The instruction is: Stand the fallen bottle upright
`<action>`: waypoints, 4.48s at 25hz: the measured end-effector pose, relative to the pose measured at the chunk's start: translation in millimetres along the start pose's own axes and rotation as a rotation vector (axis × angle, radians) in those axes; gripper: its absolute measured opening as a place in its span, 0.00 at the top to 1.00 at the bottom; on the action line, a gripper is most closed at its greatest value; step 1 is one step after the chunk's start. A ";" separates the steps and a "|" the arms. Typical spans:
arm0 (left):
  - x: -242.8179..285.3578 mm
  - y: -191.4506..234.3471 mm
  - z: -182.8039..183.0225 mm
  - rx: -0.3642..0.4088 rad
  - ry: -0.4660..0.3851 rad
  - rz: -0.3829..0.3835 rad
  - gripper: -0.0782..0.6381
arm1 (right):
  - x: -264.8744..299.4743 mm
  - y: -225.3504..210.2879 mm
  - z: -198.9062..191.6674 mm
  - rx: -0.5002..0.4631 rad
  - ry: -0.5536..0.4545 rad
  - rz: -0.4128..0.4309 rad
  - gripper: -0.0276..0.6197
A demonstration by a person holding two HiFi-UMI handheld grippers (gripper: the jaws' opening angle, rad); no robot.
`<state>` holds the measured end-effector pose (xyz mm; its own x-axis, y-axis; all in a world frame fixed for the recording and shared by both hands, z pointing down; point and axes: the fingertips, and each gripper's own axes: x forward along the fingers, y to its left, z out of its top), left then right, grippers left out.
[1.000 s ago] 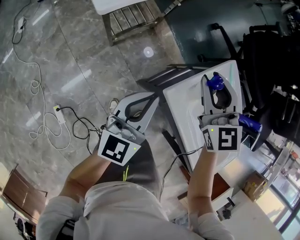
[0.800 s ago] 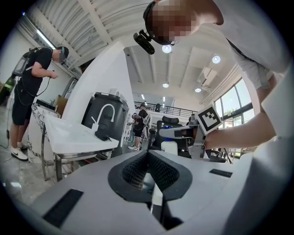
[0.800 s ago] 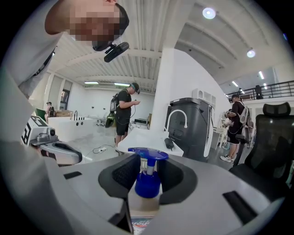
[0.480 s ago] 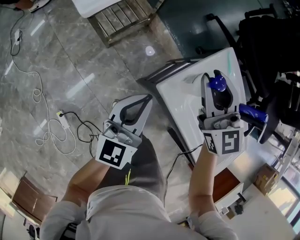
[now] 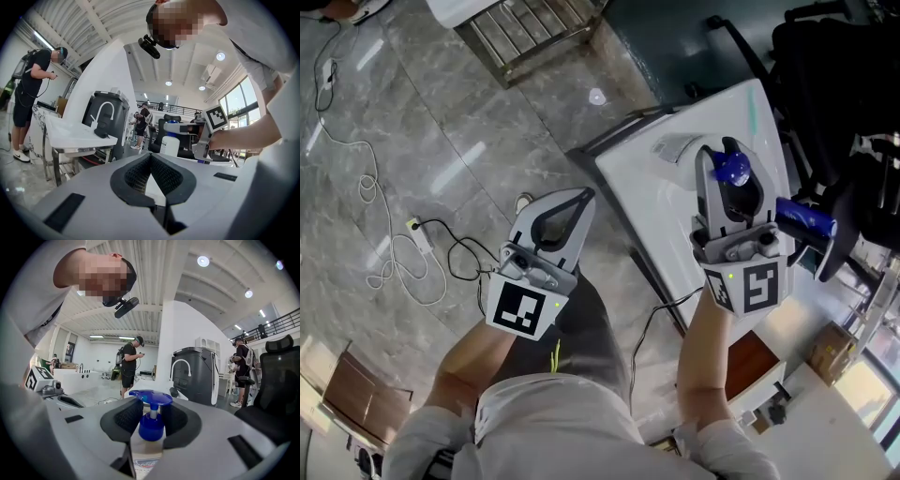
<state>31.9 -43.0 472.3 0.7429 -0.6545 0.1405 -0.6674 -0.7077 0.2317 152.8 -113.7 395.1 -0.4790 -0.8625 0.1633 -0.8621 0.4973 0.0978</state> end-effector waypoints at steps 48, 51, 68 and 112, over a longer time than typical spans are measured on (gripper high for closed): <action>10.6 -42.8 6.5 0.040 0.007 0.016 0.87 | -42.4 -7.9 -7.4 0.039 0.009 0.047 0.57; 11.3 -48.0 12.4 0.045 0.005 0.011 0.87 | -50.8 -9.5 -7.7 0.049 0.010 0.037 0.57; 8.2 -78.0 88.6 0.166 -0.014 -0.040 0.87 | -100.4 -46.4 -9.2 0.180 0.051 -0.203 0.82; -49.4 -132.2 303.8 0.296 -0.313 -0.125 0.87 | -287.3 -106.7 149.5 0.142 -0.046 -0.613 0.87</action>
<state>67.6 2.1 142.3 0.7975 -0.5759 -0.1800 -0.5937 -0.8022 -0.0637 357.6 67.0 191.0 0.1054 -0.9915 0.0761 -0.9942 -0.1035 0.0285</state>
